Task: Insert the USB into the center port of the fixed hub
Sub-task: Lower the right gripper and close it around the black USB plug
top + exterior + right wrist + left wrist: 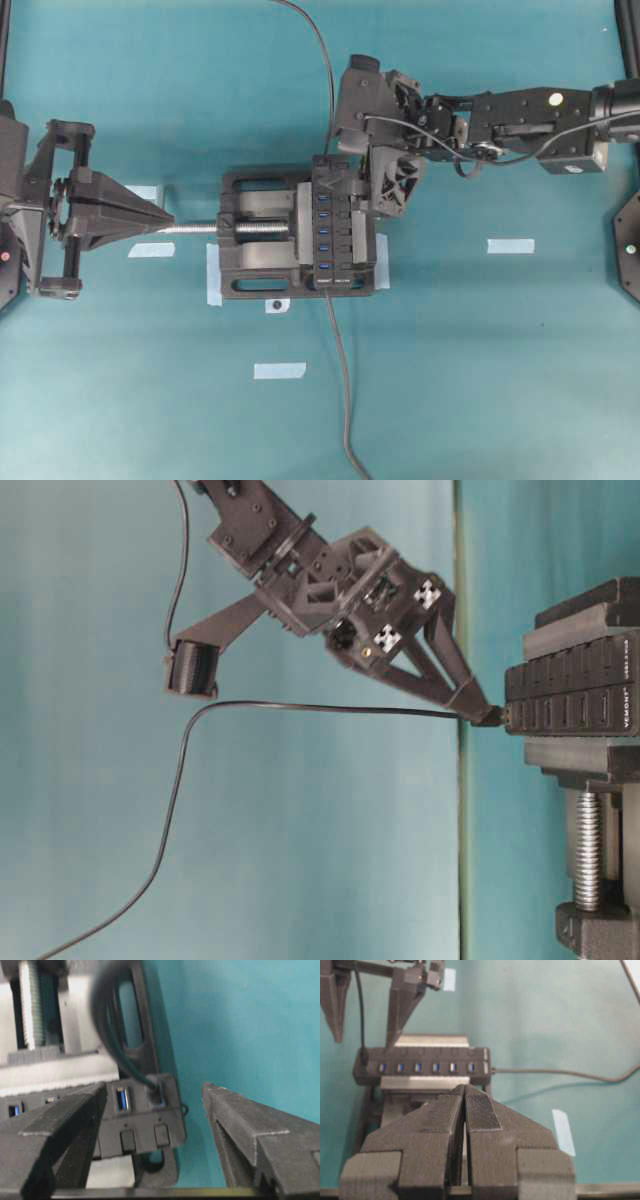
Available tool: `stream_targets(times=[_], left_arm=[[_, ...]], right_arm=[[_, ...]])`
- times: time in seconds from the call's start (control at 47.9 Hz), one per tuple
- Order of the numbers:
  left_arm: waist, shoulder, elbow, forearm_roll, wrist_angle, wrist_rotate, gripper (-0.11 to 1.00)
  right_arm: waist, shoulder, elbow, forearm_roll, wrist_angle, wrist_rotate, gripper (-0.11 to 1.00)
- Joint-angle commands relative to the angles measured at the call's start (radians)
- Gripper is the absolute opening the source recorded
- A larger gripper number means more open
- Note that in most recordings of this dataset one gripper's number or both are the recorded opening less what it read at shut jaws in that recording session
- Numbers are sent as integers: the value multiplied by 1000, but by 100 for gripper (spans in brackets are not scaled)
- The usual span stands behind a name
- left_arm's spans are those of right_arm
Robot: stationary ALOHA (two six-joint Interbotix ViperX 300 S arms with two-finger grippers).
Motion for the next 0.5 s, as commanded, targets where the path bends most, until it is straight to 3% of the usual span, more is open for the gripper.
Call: stream_targets(times=[0.0, 0.209, 0.48], left_arm=[[-2, 0, -12, 0, -5, -2, 0], [0, 0, -11, 0, -5, -2, 0], [0, 0, -11, 0, -5, -2, 0]], right_arm=[[5, -9, -21, -2, -8, -8, 78], [3, 0, -25, -2, -8, -6, 71], [3, 5, -26, -2, -9, -8, 49]])
